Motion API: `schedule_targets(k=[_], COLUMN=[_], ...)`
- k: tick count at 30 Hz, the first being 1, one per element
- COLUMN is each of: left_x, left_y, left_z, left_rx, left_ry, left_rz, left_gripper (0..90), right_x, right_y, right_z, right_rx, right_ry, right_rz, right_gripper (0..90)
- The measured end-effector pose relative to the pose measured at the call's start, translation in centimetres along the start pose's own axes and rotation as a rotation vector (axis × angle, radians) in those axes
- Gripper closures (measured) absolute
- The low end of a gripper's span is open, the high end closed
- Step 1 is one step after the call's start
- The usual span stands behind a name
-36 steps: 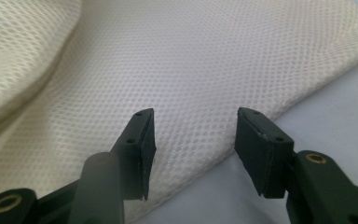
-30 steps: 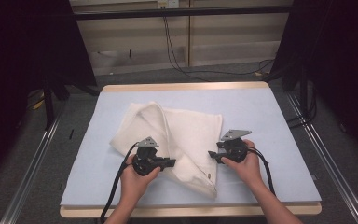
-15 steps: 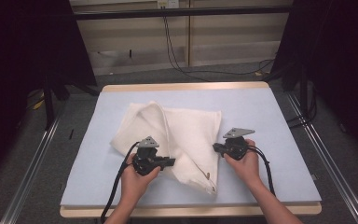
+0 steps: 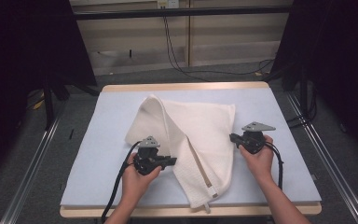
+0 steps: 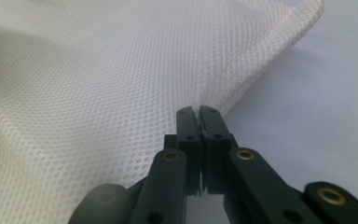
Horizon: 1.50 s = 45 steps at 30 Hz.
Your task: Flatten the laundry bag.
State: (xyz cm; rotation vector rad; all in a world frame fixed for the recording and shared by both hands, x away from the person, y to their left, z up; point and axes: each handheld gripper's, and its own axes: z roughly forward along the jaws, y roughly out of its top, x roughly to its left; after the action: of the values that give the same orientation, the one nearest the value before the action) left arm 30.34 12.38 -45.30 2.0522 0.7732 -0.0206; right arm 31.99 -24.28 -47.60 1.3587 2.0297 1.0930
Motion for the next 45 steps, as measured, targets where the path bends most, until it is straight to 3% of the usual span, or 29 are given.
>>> schedule_targets(k=[4,6,10,12,14,17,20,22,27,29,30,31,33,35,36,38,39,45], left_x=[0.0,0.0,0.1,0.1,0.1,0.2,0.2,0.1,0.1,0.1,0.1,0.1,0.1,0.1,0.2,0.3,0.2,0.2], left_y=[0.0,0.0,-0.1,-0.1,-0.1,-0.1,0.0,0.0,0.0,0.0,0.0,0.0,0.0,0.0,0.0,-0.1,-0.1,0.1], left_z=[0.0,0.0,0.0,0.0,-0.1,-0.1,-0.1,-0.1,-0.1,0.0,0.0,0.0,0.0,0.0,0.0,0.0,0.0,-0.3], left_rx=[-0.001,-0.001,0.000,0.004,0.002,-0.001,0.002,0.001,-0.001,-0.001,-0.004,-0.004,-0.005,-0.006,-0.001,-0.003,-0.008,-0.029], left_ry=[0.002,0.002,0.003,0.001,-0.001,-0.002,-0.002,-0.003,-0.002,-0.002,-0.004,-0.005,-0.005,-0.005,-0.006,-0.011,-0.010,-0.015], left_rz=[0.006,0.007,0.004,0.006,0.003,-0.001,0.001,0.002,-0.001,-0.002,-0.005,-0.006,-0.008,-0.010,-0.009,-0.009,-0.015,-0.014], left_gripper=[86.9,86.8,86.8,86.8,86.8,86.8,86.8,86.8,86.8,86.8,86.8,86.8,86.8,86.8,86.8,86.8,86.8,86.8], right_x=[-0.6,-0.3,0.2,0.4,0.9,1.7,2.7,3.5,5.2,5.8,5.9,5.9,5.9,5.8,6.0,6.1,6.1,4.8], right_y=[-0.2,-0.1,0.4,0.6,0.7,0.8,0.9,0.9,0.6,0.2,0.1,-0.1,-0.2,0.1,0.1,0.3,0.5,1.0], right_z=[-0.2,-0.2,-0.6,-0.8,-1.1,-1.3,-1.3,-1.0,-0.2,0.3,0.6,1.0,1.4,1.6,1.6,1.8,1.8,2.2], right_rx=[-0.013,-0.007,-0.008,-0.005,-0.004,-0.008,0.002,0.017,0.079,0.120,0.138,0.161,0.154,0.161,0.165,0.175,0.186,0.128], right_ry=[-0.007,-0.009,-0.052,-0.046,-0.052,0.014,0.061,0.154,0.300,0.236,0.219,0.223,0.240,0.276,0.260,0.267,0.261,0.247], right_rz=[0.038,0.011,-0.047,-0.071,-0.091,-0.098,-0.134,-0.142,-0.202,-0.290,-0.309,-0.319,-0.301,-0.280,-0.285,-0.305,-0.284,-0.193], right_gripper=[87.2,85.3,71.3,62.6,59.5,54.6,51.9,51.2,49.1,49.6,48.4,49.6,55.5,75.2,83.6,88.7,89.7,90.0])
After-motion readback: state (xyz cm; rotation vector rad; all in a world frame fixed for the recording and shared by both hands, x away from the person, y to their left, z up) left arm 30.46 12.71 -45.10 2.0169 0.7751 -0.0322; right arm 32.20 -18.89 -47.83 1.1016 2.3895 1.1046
